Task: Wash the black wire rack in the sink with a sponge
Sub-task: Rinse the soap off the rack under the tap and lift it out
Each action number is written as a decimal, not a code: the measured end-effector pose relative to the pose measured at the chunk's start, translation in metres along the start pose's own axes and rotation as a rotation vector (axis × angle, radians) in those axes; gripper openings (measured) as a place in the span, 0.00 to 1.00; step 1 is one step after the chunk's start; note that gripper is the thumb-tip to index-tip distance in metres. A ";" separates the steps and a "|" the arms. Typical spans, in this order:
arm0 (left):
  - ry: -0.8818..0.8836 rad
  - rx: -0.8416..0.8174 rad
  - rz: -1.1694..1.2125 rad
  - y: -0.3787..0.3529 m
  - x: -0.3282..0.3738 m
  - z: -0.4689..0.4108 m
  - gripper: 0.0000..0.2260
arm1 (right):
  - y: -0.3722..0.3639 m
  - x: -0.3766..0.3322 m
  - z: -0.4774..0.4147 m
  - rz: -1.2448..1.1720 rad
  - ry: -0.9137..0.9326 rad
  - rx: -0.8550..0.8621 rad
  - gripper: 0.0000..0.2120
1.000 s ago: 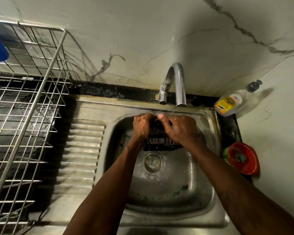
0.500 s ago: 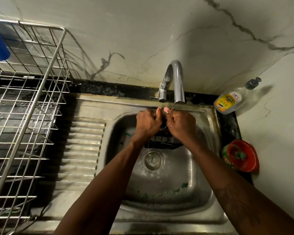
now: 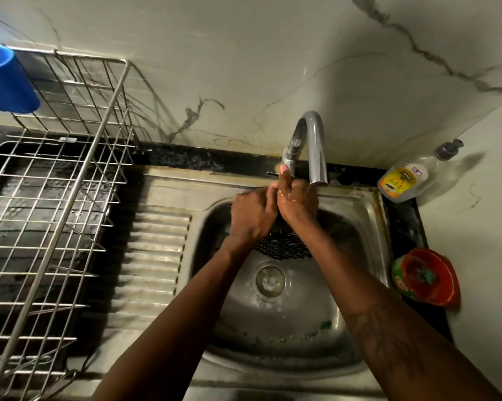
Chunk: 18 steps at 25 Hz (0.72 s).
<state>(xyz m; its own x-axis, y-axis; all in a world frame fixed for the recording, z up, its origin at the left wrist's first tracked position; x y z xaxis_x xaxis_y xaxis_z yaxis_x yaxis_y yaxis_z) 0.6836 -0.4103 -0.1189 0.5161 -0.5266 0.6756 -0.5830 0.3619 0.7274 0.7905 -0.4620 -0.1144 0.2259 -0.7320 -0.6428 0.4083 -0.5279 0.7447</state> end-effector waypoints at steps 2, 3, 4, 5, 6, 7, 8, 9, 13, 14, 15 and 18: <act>0.133 0.015 0.038 -0.003 0.018 -0.009 0.25 | 0.002 0.000 -0.001 -0.193 -0.089 -0.065 0.43; 0.237 0.025 0.078 -0.004 0.020 -0.014 0.26 | 0.003 0.001 0.003 -0.299 -0.026 -0.086 0.41; 0.313 0.027 0.117 -0.008 0.017 -0.018 0.26 | 0.005 0.003 0.011 -0.346 0.111 -0.098 0.37; 0.364 0.020 0.160 -0.011 0.011 -0.018 0.26 | 0.004 0.008 0.019 -0.297 0.286 -0.100 0.33; 0.413 0.005 0.204 -0.015 0.003 -0.016 0.25 | 0.003 0.016 0.030 -0.217 0.440 -0.105 0.29; 0.461 -0.011 0.244 -0.015 -0.003 -0.013 0.24 | 0.001 0.026 0.035 -0.146 0.538 -0.114 0.25; 0.498 -0.022 0.267 -0.014 -0.006 -0.010 0.22 | 0.001 0.038 0.032 -0.097 0.540 -0.138 0.24; 0.530 -0.028 0.285 -0.014 -0.008 -0.006 0.20 | 0.005 0.048 0.027 -0.063 0.432 -0.155 0.26; 0.558 -0.011 0.378 -0.011 -0.012 0.000 0.16 | 0.007 0.059 0.013 0.075 -0.001 -0.062 0.36; 0.561 -0.007 0.403 -0.012 -0.016 -0.002 0.17 | -0.001 0.048 0.019 0.052 0.037 -0.033 0.36; 0.546 -0.013 0.431 -0.016 -0.018 -0.004 0.19 | -0.010 0.033 0.028 0.027 0.145 -0.005 0.34; 0.483 0.007 0.444 -0.026 -0.028 -0.004 0.19 | -0.022 0.014 0.044 0.049 0.530 0.007 0.26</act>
<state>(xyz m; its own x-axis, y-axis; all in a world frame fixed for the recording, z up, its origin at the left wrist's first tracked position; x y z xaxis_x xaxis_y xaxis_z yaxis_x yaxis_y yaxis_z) 0.6867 -0.4017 -0.1562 0.4481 0.0767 0.8907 -0.8087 0.4595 0.3673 0.7455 -0.4797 -0.1323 0.6614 -0.4388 -0.6083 0.3802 -0.5029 0.7762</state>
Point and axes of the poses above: each hand's wrist, its own z-axis away from the middle knuckle, its own y-axis out of the back of the hand, x = y × z, the point moved 1 cm from there along -z, towards the middle knuckle, and after that the axes turned 7 degrees about -z, right-handed, at the moved point
